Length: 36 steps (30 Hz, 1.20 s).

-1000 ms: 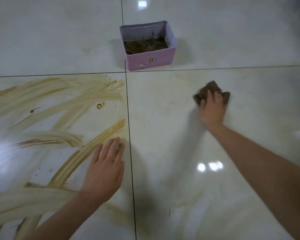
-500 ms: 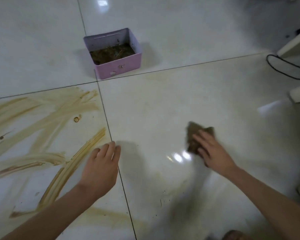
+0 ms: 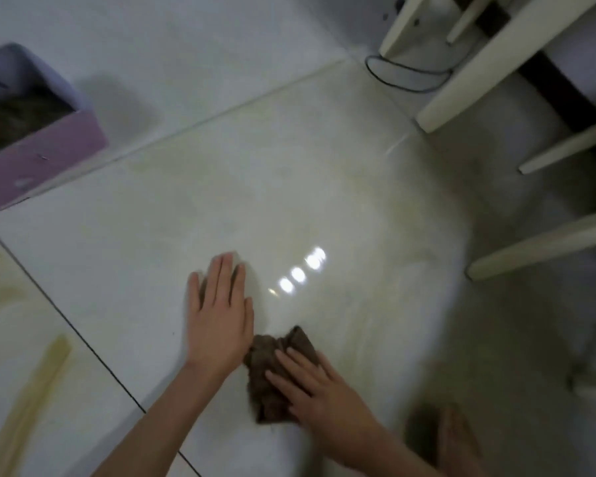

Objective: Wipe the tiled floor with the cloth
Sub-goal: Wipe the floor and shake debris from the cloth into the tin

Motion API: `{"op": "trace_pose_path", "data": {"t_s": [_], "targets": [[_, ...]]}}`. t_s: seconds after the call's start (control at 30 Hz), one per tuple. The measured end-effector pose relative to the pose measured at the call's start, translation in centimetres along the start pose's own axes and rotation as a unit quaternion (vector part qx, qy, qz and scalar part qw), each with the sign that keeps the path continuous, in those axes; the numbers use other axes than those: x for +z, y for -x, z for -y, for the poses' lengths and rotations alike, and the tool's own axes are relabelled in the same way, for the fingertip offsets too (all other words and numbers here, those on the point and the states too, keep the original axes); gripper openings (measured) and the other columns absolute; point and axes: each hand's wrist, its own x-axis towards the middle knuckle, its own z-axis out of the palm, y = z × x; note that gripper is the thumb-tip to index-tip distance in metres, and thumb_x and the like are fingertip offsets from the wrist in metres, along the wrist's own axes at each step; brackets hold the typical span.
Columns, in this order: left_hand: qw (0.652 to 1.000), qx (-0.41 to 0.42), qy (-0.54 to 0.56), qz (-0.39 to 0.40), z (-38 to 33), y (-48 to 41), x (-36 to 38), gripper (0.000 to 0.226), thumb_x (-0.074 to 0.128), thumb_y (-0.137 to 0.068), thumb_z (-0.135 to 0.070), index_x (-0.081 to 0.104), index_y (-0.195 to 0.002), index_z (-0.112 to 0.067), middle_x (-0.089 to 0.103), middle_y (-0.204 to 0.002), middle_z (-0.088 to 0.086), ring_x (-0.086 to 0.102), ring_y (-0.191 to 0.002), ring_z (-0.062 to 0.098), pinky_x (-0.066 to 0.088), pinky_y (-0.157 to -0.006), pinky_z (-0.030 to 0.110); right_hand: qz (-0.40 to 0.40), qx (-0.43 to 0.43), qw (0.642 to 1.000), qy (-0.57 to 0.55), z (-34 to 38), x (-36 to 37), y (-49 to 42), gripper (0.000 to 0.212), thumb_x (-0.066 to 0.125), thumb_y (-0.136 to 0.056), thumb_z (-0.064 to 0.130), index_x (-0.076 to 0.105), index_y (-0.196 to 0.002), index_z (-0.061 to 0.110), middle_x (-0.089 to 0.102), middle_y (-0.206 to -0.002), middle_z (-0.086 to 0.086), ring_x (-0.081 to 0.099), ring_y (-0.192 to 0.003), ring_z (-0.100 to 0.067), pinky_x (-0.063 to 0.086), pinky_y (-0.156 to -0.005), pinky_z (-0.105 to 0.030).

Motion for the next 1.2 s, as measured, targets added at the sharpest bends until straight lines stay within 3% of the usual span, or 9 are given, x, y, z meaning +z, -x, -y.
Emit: {"op": "trace_pose_path", "data": {"t_s": [0.23,0.43,0.53,0.63,0.7,0.83,1.0,1.07,1.2], "targets": [[0.997,0.04,-0.061,0.023,0.7,0.5,0.6,0.061,0.021,-0.098,-0.037,0.031,-0.148,-0.003,0.022,-0.157,0.016,0.02,-0.146,0.033,0.02,-0.115,0.055,-0.032,0.203,0.976,-0.078,-14.8,-1.8,1.4,0.056,0.062,-0.088,-0.001,0.043,-0.14,0.002,0.031,-0.15,-0.026,0.028,-0.14,-0.046,0.029,-0.112,-0.057],[0.994,0.024,-0.099,0.051,-0.3,0.3,-0.5,0.065,0.02,-0.094,-0.036,0.041,-0.142,0.002,0.033,-0.151,0.022,0.031,-0.14,0.039,0.029,-0.109,0.06,-0.129,0.499,0.846,-0.141,-18.9,-1.1,-3.7,0.06,0.039,-0.1,0.026,0.017,-0.154,0.011,0.007,-0.161,-0.017,0.004,-0.149,-0.027,0.002,-0.12,-0.046],[0.991,-0.016,-0.118,0.054,-2.1,-0.1,-0.8,0.066,0.021,-0.088,-0.03,0.049,-0.133,0.009,0.036,-0.147,0.028,0.034,-0.138,0.042,0.031,-0.108,0.061,-0.219,0.334,0.909,-0.121,-11.0,0.9,-3.9,0.054,0.044,-0.098,0.038,0.046,-0.142,0.006,0.039,-0.15,-0.018,0.028,-0.144,-0.032,0.012,-0.119,-0.053],[0.993,-0.01,-0.118,0.029,-4.9,-1.2,-0.4,0.06,0.025,-0.087,-0.025,0.056,-0.121,0.013,0.036,-0.144,0.034,0.036,-0.135,0.046,0.033,-0.107,0.061,-0.138,0.043,0.985,-0.098,-5.1,2.9,-0.1,0.049,0.041,-0.098,0.044,0.054,-0.137,0.018,0.044,-0.148,-0.009,0.036,-0.141,-0.025,0.024,-0.114,-0.053],[0.992,0.022,-0.123,0.017,-6.5,-2.5,0.1,0.057,0.027,-0.09,-0.024,0.055,-0.124,0.012,0.035,-0.146,0.032,0.036,-0.136,0.044,0.033,-0.108,0.06,-0.121,-0.074,0.988,-0.06,-9.3,2.9,-0.1,0.044,0.038,-0.1,0.038,0.055,-0.136,0.019,0.045,-0.148,-0.008,0.04,-0.139,-0.022,0.027,-0.116,-0.049],[0.989,0.071,-0.129,0.005,-8.2,-5.8,1.6,0.06,0.025,-0.095,-0.03,0.042,-0.14,0.005,0.029,-0.153,0.023,0.028,-0.142,0.036,0.027,-0.113,0.056,-0.174,0.103,0.979,-0.024,-24.7,1.6,-2.7,0.045,0.033,-0.102,0.02,0.043,-0.142,0.001,0.037,-0.15,-0.021,0.026,-0.144,-0.034,0.017,-0.119,-0.052],[0.986,0.097,-0.138,0.011,-10.3,-10.5,2.9,0.064,0.018,-0.095,-0.035,0.04,-0.142,0.003,0.028,-0.154,0.021,0.025,-0.144,0.034,0.022,-0.116,0.053,-0.172,0.437,0.875,-0.117,-33.5,-1.7,-5.5,0.052,0.026,-0.104,0.03,0.019,-0.154,0.017,0.008,-0.162,-0.01,0.004,-0.15,-0.02,0.001,-0.121,-0.041],[0.987,0.096,-0.128,0.01,-11.2,-11.8,3.4,0.069,0.012,-0.094,-0.039,0.035,-0.146,0.0,0.023,-0.157,0.017,0.018,-0.147,0.03,0.016,-0.118,0.05,-0.197,0.45,0.864,-0.113,-30.2,-1.0,-5.8,0.053,0.025,-0.103,0.029,0.018,-0.154,0.015,0.011,-0.162,-0.011,0.003,-0.15,-0.02,0.002,-0.12,-0.043],[0.989,0.1,-0.106,0.014,-13.0,-14.5,4.7,0.071,0.005,-0.092,-0.039,0.028,-0.148,-0.002,0.02,-0.158,0.015,0.014,-0.147,0.028,0.013,-0.119,0.049,-0.22,0.246,0.939,-0.099,-19.8,2.3,-1.6,0.051,0.043,-0.091,0.024,0.05,-0.139,0.006,0.044,-0.147,-0.016,0.031,-0.143,-0.029,0.015,-0.119,-0.048]]}}
